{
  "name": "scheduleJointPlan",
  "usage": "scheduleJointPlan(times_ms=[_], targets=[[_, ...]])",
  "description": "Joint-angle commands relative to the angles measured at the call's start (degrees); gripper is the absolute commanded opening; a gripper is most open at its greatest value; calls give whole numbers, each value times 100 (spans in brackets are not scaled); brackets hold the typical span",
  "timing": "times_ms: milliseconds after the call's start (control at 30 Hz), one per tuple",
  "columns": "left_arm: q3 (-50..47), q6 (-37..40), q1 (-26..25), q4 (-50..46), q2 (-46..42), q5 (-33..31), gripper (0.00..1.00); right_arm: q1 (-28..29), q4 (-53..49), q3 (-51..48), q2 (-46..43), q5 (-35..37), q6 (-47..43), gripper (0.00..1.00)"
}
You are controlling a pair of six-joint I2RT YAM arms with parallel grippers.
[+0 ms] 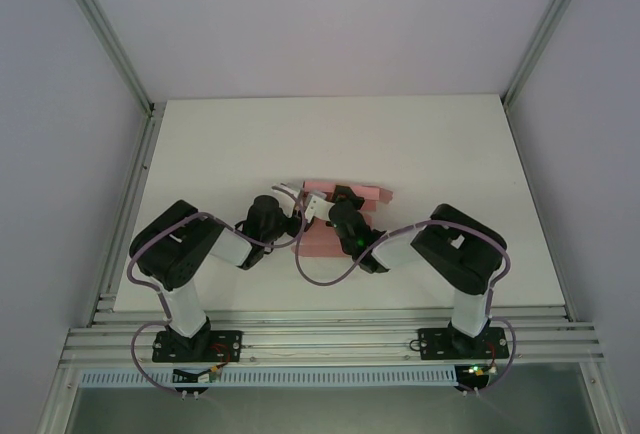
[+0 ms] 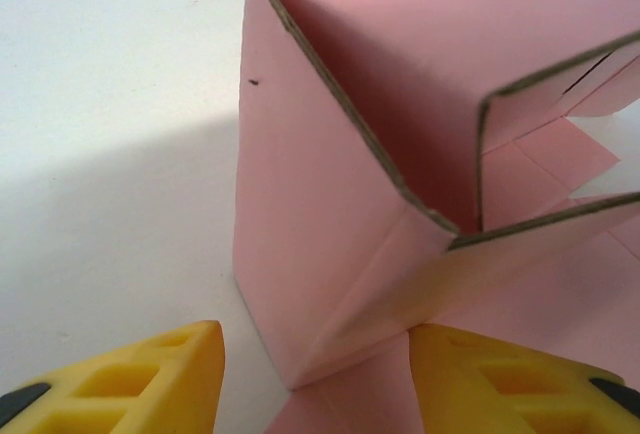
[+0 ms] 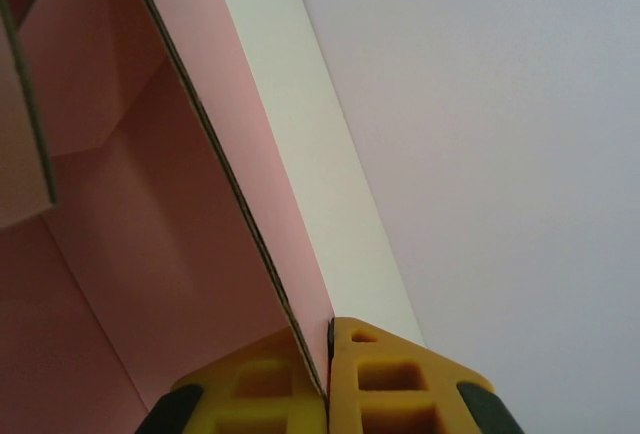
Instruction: Assemble paper box
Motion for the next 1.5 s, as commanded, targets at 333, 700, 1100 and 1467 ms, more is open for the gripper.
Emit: scheduleJointPlan(times_ms=[333, 700, 1100, 1467], targets=[[75, -391, -132, 1197, -274, 591, 63, 98, -1807, -317, 686, -1022, 398, 0], [157, -455, -135, 1563, 77, -490, 47, 97, -2083, -392, 387, -1204, 651, 2], [29, -572, -139, 1314, -59, -658, 34, -107, -3022, -261, -516, -1464, 1366, 34], [39, -532, -145, 1186, -10, -553, 30, -819, -3594, 182, -1437, -1634, 1145, 44]])
